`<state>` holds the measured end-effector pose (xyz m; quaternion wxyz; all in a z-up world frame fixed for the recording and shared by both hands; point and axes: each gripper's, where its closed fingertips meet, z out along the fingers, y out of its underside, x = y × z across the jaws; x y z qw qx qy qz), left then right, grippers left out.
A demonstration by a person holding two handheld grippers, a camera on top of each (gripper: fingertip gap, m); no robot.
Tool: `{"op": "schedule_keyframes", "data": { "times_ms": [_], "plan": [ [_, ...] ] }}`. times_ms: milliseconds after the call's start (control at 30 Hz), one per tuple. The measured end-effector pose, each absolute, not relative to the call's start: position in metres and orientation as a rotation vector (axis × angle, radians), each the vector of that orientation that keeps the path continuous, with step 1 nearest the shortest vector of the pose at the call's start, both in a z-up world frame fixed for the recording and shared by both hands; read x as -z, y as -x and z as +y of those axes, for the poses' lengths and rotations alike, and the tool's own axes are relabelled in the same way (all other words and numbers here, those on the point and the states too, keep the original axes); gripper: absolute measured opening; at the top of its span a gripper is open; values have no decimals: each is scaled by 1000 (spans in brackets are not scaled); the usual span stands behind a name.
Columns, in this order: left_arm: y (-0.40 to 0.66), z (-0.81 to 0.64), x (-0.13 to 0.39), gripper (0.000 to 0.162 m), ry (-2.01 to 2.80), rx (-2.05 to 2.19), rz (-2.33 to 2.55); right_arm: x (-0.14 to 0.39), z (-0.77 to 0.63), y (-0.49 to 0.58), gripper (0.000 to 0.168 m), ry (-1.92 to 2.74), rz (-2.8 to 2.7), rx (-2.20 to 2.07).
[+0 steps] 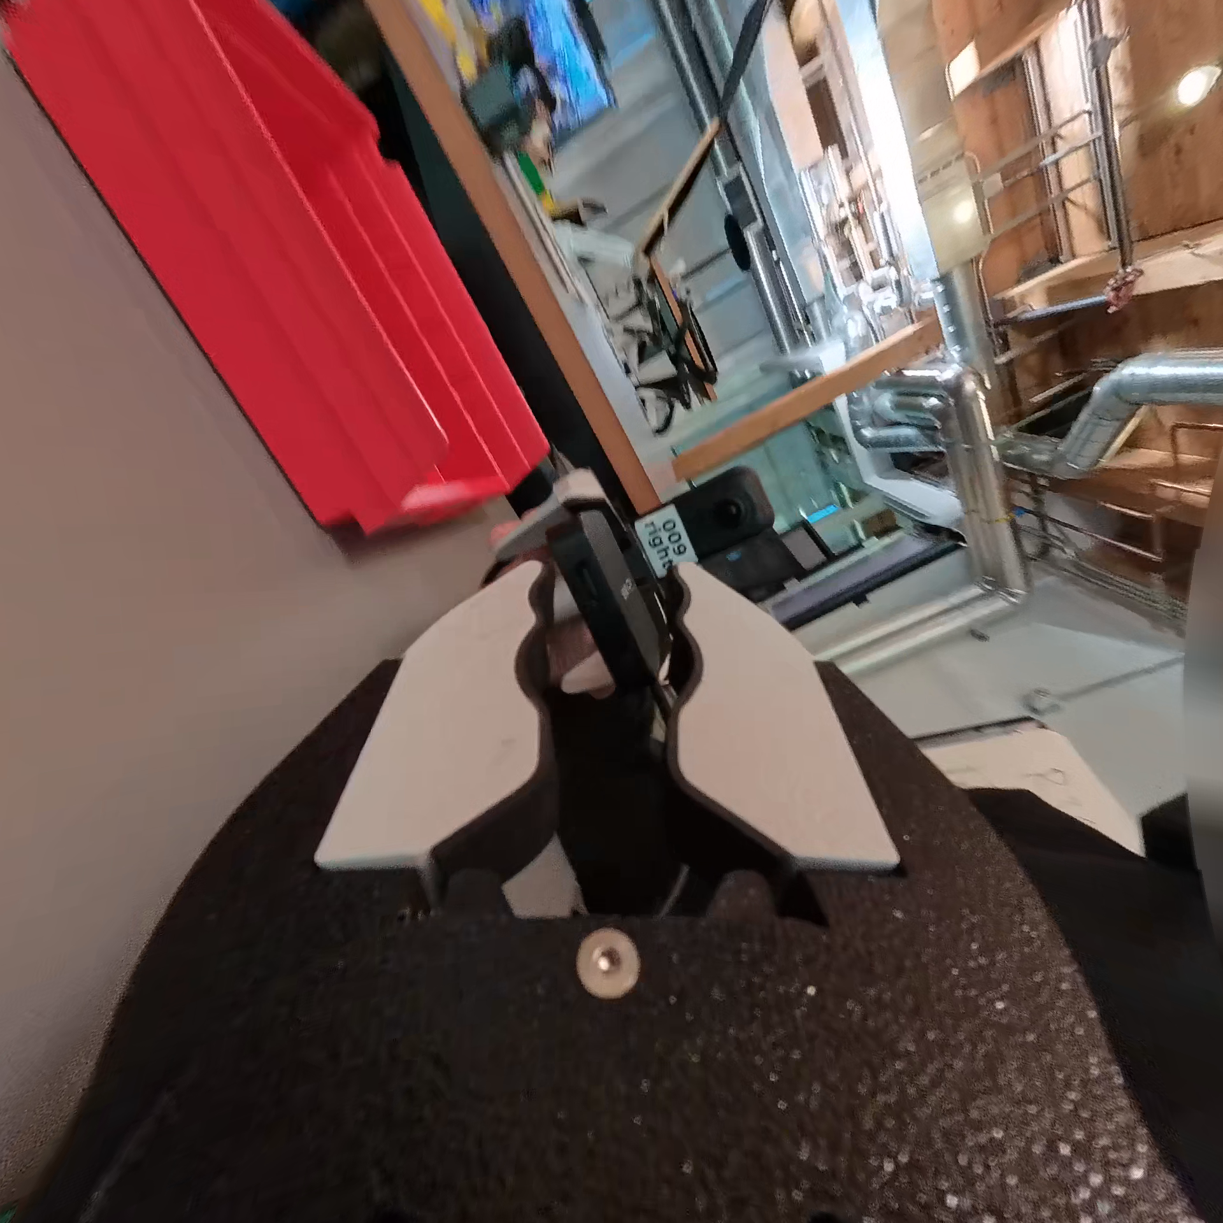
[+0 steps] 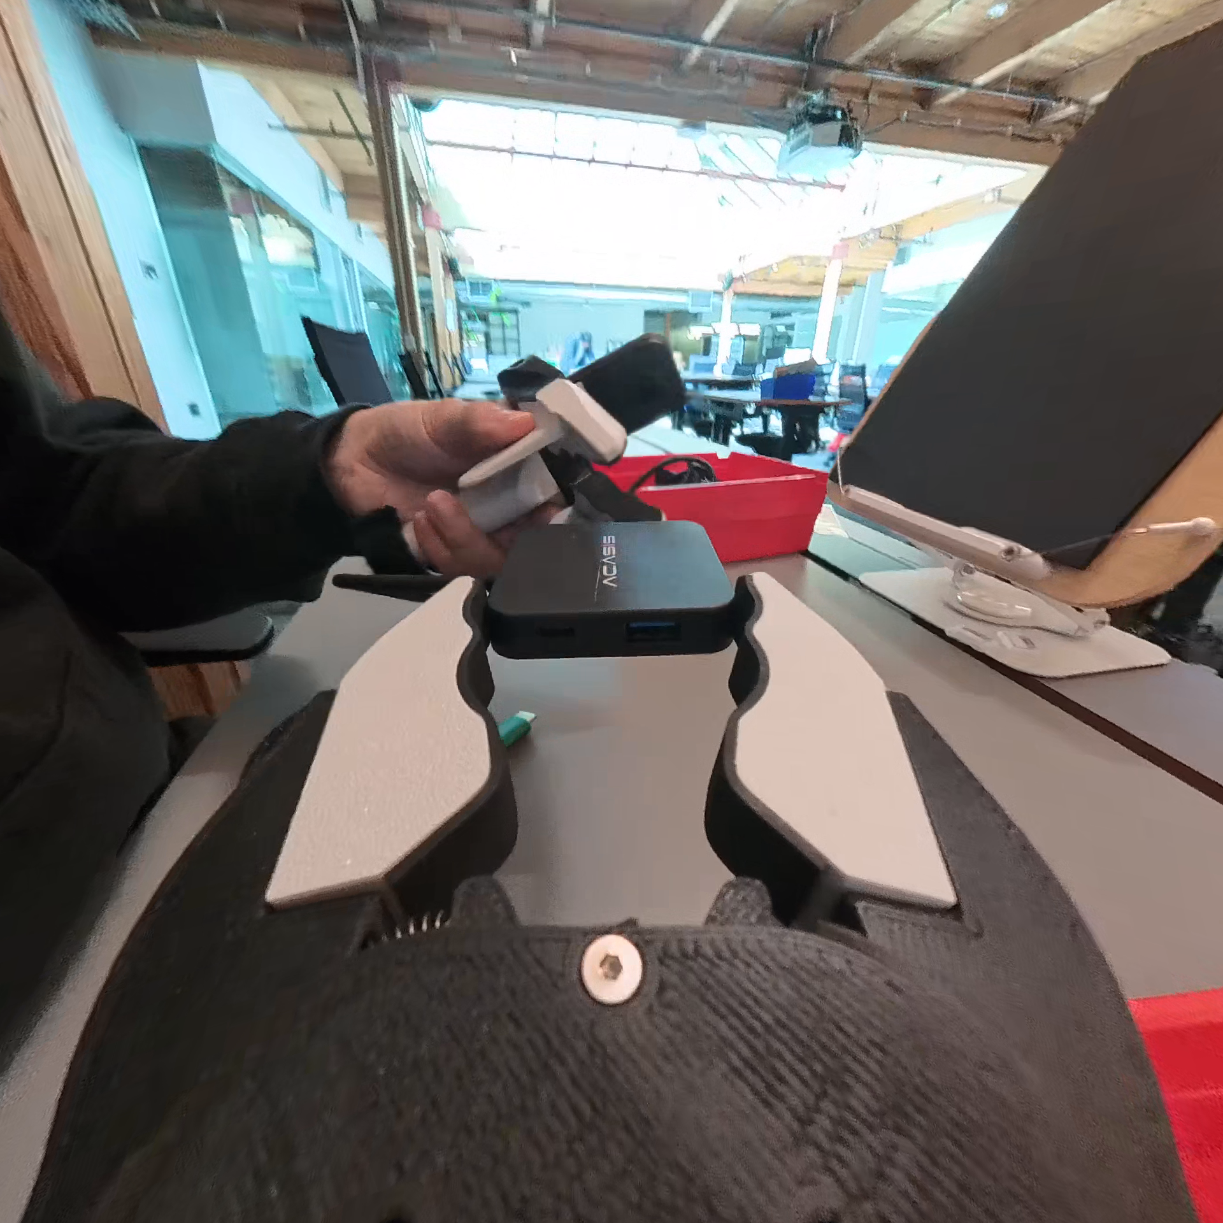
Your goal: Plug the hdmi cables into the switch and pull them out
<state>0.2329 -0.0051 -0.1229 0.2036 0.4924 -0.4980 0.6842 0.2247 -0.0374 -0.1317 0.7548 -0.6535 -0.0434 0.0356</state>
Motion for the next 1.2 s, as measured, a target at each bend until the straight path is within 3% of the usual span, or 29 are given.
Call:
{"op": "schedule_keyframes", "data": {
  "times_ms": [167, 400, 600, 700, 767, 933, 1067, 1200],
  "plan": [
    [-217, 43, 127, 31, -1417, -2057, -1886, 128, -55, -216, 72, 1283, -162, -237],
    [-144, 57, 238, 34, -1045, -1418, -2879, 139, -72, -219, 72, 1225, -160, -349],
    [-127, 53, 277, 30, -461, -1103, -3458, 139, -74, -217, 72, 1195, -148, -383],
    [-137, 53, 287, 38, -477, -1044, -3494, 135, -77, -215, 72, 1151, -138, -404],
    [-148, 53, 292, 19, -518, -997, -3537, 136, -76, -215, 72, 1152, -132, -409],
    [-160, 50, 294, 14, -642, -1062, -3442, 131, -77, -204, 72, 1123, -143, -385],
    [-152, 51, 290, 12, -878, -1169, -3104, 134, -79, -203, 71, 1128, -147, -416],
    [-146, 47, 252, 10, -1106, -1494, -2441, 143, -73, -194, 72, 1187, -186, -449]
  ]
}}
